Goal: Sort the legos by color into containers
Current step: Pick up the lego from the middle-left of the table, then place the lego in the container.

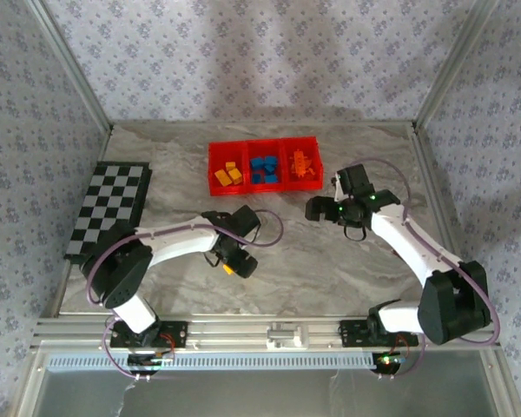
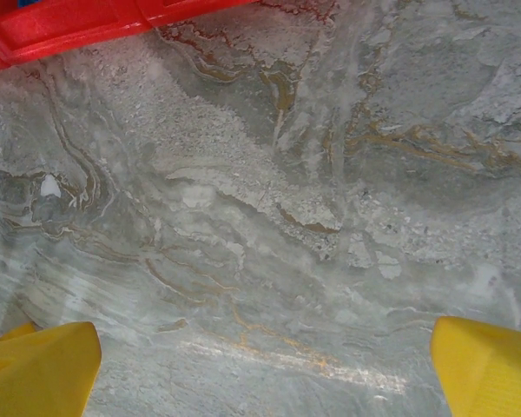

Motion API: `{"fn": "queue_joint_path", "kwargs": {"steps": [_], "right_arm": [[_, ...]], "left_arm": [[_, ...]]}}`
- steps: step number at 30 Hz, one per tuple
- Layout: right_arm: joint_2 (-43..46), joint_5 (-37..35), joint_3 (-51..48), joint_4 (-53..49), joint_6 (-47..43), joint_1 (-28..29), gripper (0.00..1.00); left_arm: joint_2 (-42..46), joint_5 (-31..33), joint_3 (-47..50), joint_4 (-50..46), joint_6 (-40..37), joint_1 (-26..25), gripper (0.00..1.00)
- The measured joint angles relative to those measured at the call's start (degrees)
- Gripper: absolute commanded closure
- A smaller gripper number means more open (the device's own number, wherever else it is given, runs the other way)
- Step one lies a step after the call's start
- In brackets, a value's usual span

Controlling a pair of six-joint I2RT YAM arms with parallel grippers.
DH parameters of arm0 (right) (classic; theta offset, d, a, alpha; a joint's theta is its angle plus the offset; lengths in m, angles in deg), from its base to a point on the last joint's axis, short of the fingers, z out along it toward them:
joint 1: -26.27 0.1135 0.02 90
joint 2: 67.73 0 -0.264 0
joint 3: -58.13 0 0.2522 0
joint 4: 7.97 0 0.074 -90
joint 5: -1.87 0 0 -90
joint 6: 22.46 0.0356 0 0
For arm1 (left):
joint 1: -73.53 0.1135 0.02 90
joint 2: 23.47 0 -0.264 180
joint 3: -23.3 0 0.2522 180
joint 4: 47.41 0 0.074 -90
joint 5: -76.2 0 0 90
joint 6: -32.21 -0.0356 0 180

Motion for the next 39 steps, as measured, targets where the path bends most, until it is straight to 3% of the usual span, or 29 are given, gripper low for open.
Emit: {"fn": "queue_joint_path", "kwargs": {"steps": [9,22,31,39], "right_arm": [[0.5,0.0,0.0,-0.3,0.0,-1.1,0.00],[2.3,0.3,-1.9,0.4,0.2,-3.2,0.00],[2.9,0.7,-1.9,0.4,0.2,-4.2,0.00],[5.1,0.7,-2.3,-0.4,0.2,-4.7,0.00]], "left_arm": [[-2.6,-0.1,-0.9,0.7,0.5,0.1,0.26],[-5.3,0.1,-4.5,-0.9,6.9,0.9,0.75],[-4.5,0.8,-7.9,-0.8,9.7,3.8,0.80],[-1.6,2.7,-23.2,-0.7,11.3,18.8,0.78]]}}
